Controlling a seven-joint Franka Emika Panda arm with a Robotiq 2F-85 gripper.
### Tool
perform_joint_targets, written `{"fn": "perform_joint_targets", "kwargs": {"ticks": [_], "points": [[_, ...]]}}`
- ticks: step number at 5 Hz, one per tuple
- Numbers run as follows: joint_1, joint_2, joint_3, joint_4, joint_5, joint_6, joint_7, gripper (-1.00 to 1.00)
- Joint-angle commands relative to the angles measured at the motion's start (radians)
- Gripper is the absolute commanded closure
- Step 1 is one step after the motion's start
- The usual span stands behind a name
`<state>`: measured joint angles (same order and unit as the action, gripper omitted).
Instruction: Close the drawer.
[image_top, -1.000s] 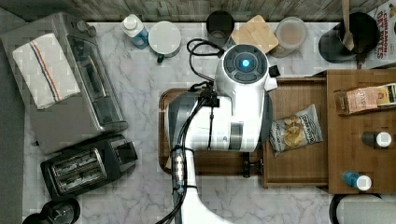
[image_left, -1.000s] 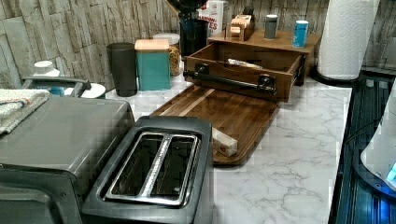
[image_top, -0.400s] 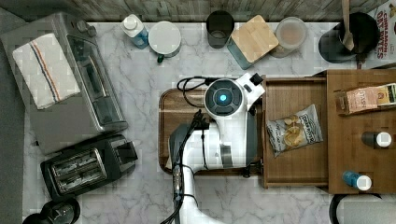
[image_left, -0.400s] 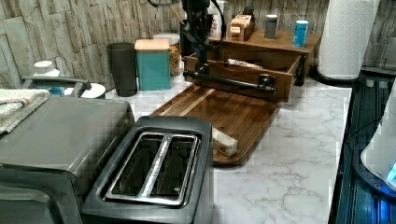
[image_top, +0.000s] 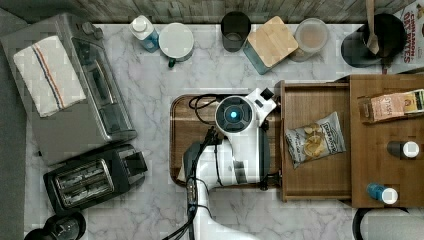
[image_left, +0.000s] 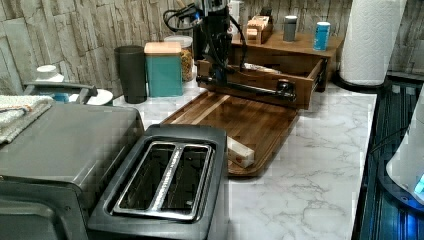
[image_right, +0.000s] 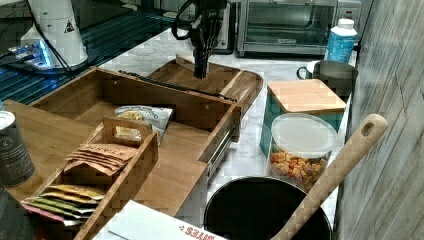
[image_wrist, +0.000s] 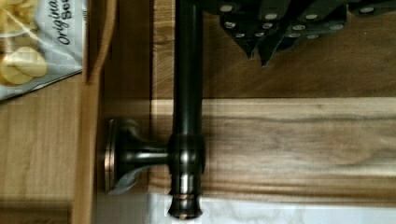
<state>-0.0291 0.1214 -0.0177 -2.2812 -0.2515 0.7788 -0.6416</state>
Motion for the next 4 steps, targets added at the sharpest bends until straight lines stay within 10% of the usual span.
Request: {"fn": "perform_joint_targets", "kwargs": {"ticks": [1, 4], "points": [[0.021, 0.067, 0.021, -0.024, -0.046, 0.063, -0.051, 1.00], [0.033, 0.047, -0.034, -0.077, -0.136, 0.138, 0.012, 1.00]]}}
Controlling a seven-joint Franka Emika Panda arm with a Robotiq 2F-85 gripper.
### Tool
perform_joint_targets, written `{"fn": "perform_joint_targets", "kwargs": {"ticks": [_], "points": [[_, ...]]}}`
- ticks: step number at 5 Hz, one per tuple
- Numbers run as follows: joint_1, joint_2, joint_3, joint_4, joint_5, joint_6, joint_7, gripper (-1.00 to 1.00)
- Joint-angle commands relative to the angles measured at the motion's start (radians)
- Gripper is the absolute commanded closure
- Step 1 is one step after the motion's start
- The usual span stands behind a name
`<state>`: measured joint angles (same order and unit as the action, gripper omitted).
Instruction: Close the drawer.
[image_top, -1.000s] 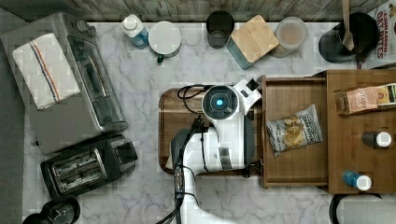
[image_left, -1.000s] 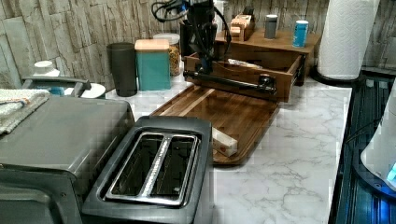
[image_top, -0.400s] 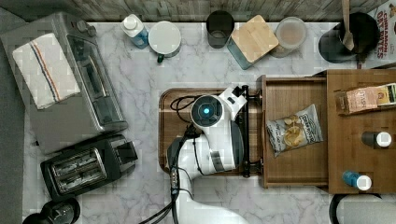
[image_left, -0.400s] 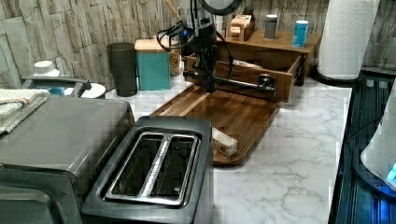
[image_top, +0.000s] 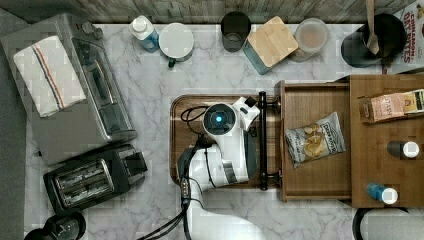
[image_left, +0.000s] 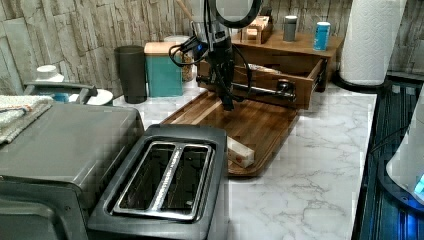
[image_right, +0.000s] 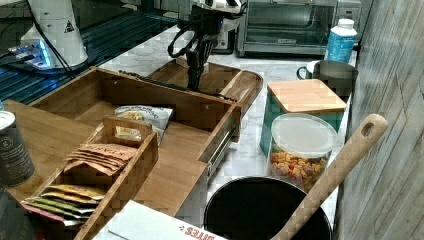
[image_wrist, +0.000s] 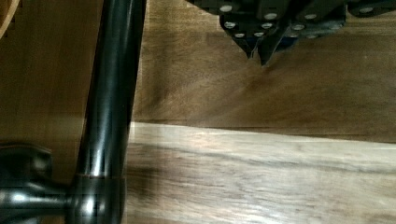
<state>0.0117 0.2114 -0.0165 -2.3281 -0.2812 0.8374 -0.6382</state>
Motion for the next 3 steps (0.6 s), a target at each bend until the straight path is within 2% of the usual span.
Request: {"fn": "perform_joint_targets", "kwargs": {"ticks": [1, 2, 3], "points": [[-0.060, -0.045, -0.034, -0.015, -0.026, 0.065, -0.112, 1.00], [-0.112, -0.044, -0.045, -0.002, 0.029, 0.053, -0.233, 1.00], [-0.158, -0.057, -0.061, 0.010, 0.038, 0.040, -0.337, 1.00]]}}
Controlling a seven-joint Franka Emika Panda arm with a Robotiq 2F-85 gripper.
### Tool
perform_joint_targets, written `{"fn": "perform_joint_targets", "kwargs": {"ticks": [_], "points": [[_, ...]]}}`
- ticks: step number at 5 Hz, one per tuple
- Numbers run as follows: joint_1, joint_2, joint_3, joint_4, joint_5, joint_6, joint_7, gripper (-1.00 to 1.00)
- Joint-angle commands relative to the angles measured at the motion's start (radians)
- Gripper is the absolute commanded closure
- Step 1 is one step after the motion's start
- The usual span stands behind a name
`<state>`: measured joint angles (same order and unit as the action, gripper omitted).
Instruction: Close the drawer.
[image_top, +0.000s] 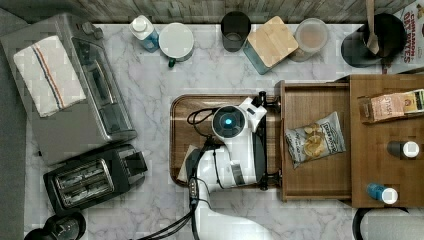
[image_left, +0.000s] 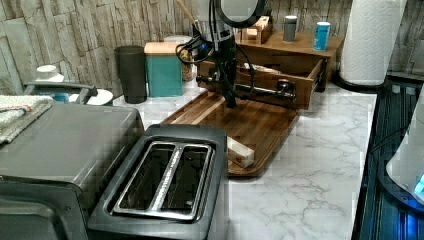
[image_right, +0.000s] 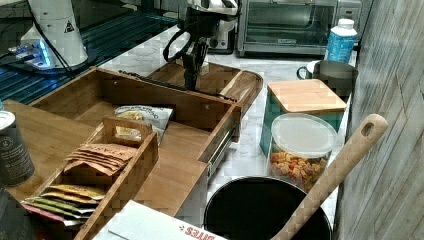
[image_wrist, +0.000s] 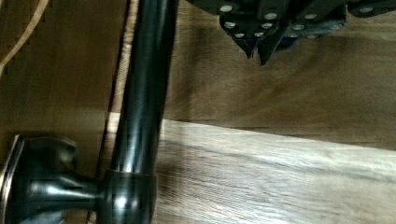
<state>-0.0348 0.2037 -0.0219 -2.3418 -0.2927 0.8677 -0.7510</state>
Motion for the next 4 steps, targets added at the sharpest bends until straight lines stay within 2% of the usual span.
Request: {"fn": "perform_joint_targets", "kwargs": {"ticks": [1, 2, 3, 4], "points": [[-0.160, -0.057, -0.069, 0.022, 0.098, 0.054, -0.311, 1.00], [-0.207, -0.055, -0.073, 0.091, 0.228, -0.018, -0.344, 1.00], [-0.232, -0.050, -0.099, 0.115, 0.198, -0.009, -0.352, 1.00], [-0.261, -0.016, -0.129, 0.199, 0.160, -0.076, -0.377, 1.00]]}}
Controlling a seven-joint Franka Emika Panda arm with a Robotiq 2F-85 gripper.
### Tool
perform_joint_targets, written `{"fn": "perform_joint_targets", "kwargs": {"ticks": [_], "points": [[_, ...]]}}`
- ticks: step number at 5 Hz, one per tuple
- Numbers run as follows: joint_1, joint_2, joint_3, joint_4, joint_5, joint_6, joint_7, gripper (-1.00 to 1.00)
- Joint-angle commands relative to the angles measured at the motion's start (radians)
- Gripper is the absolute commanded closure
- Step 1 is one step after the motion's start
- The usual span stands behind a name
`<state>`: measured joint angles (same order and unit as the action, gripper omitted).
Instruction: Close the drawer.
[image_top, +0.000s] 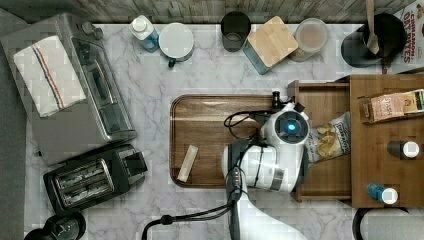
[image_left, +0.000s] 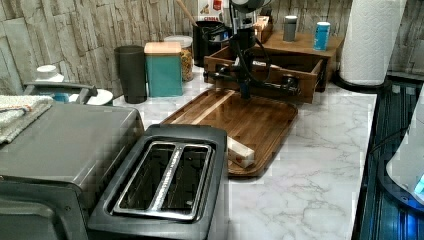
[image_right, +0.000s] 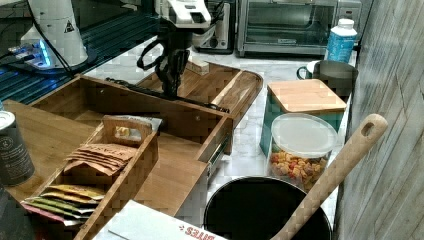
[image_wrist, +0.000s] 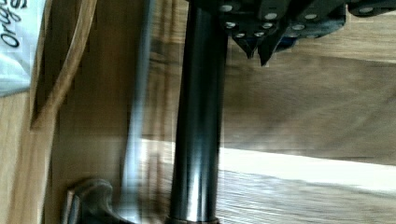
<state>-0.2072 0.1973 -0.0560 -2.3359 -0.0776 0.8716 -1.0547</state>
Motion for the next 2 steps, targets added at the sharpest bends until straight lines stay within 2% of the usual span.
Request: {"fn": "perform_joint_targets", "kwargs": {"ticks": [1, 2], "points": [[-0.142, 0.014, -0.110, 0.230, -0.035, -0.037, -0.202, 1.00], [-0.213, 0.076, -0.115, 0.319, 0.058, -0.021, -0.395, 1.00]]}}
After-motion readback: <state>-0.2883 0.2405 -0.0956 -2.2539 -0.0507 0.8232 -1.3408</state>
